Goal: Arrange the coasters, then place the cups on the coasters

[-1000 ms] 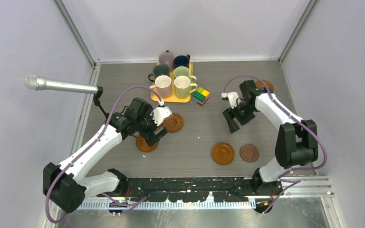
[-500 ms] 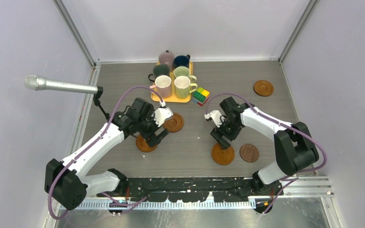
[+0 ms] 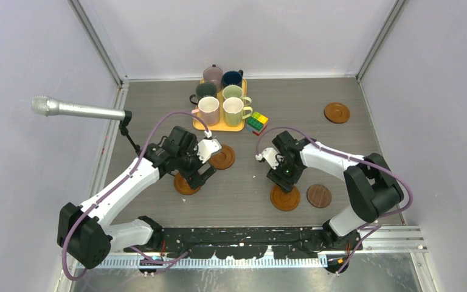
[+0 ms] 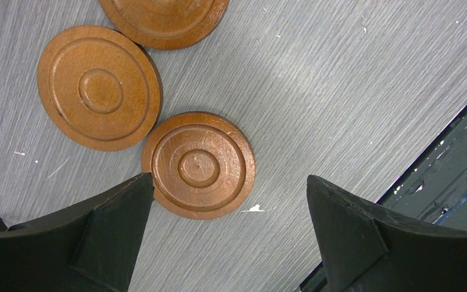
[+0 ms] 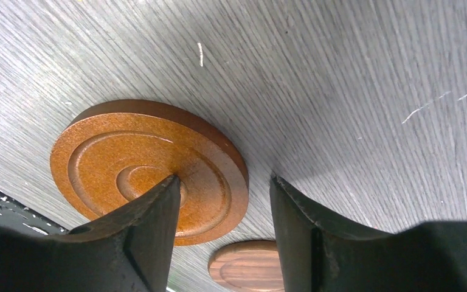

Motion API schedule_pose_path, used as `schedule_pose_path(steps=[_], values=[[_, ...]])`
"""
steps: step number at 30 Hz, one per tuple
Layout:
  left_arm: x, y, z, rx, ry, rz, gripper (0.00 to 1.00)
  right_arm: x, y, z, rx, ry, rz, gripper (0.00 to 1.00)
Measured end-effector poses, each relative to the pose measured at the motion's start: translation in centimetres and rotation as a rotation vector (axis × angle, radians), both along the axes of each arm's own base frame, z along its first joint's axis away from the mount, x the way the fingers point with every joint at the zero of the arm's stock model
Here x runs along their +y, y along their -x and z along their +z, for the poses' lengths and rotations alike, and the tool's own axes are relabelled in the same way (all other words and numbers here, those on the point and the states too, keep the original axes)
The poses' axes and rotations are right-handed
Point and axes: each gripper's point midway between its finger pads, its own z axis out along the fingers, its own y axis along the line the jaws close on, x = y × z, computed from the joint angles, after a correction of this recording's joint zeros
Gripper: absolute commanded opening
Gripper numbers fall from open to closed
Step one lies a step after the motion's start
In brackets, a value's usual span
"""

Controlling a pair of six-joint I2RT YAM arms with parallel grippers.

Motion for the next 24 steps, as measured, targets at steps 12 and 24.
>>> schedule_pose_path(steps=[12, 24], values=[[0.0, -0.1, -0.4, 0.007, -0.006, 0.000, 1.00, -5.4, -9.6, 0.2, 0.022, -0.018, -0.316, 0.50], [0.0, -0.3, -0.7, 0.012, -0.014, 0.003, 1.00, -12.7, -22.5, 0.8, -0.090, -0.056, -0.531, 0.48]])
